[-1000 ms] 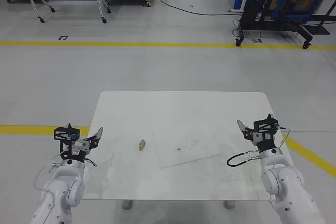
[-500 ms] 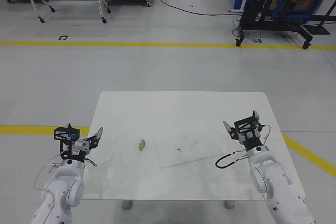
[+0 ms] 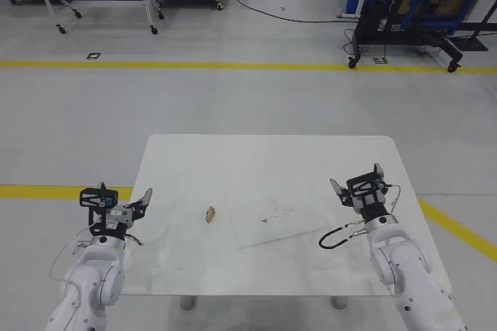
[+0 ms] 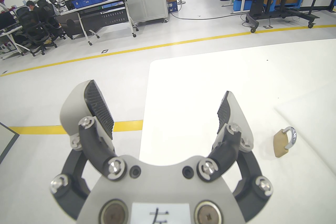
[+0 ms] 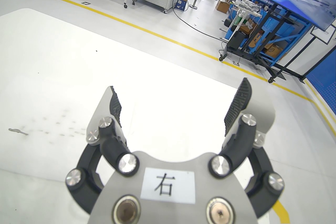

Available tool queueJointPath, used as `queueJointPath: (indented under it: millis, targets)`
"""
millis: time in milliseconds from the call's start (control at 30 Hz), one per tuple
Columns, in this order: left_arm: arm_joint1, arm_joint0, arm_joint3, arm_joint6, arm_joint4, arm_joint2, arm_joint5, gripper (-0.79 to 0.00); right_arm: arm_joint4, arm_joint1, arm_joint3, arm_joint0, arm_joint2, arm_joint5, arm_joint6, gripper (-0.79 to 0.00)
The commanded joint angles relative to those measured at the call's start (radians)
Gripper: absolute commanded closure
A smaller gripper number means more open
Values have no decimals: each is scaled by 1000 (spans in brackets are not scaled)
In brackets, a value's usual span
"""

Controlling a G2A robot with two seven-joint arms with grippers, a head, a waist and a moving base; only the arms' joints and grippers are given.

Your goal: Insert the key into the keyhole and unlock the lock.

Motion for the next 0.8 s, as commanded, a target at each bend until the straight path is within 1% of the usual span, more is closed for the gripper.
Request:
queueJointPath:
  millis: [0, 133, 200, 467, 533, 633, 700, 733, 767]
  targets:
    - [0, 0, 0, 0, 0, 0, 0, -785, -44, 0, 12, 21, -29, -43, 1, -785]
    - [0, 0, 0, 0, 0, 0, 0, -785, -108, 0, 75, 83, -96, -157, -33, -785]
    - [0, 0, 0, 0, 0, 0, 0, -785, -114, -3, 115, 118, -125, -187, -23, -785]
    - [0, 0, 0, 0, 0, 0, 0, -785, -126, -8, 252, 247, -225, -409, -42, -785]
    - [0, 0, 0, 0, 0, 0, 0, -785, -129, -8, 283, 272, -253, -498, -56, -785]
    - [0, 0, 0, 0, 0, 0, 0, -785, -103, -5, 366, 342, -276, -679, -124, -785]
    - [0, 0, 0, 0, 0, 0, 0, -785, -107, -2, 410, 386, -297, -803, -204, -785]
    - [0, 0, 0, 0, 0, 0, 0, -785, -129, 1, 432, 406, -305, -849, -236, -785]
    - [0, 0, 0, 0, 0, 0, 0, -785, -150, 2, 450, 422, -315, -872, -260, -785]
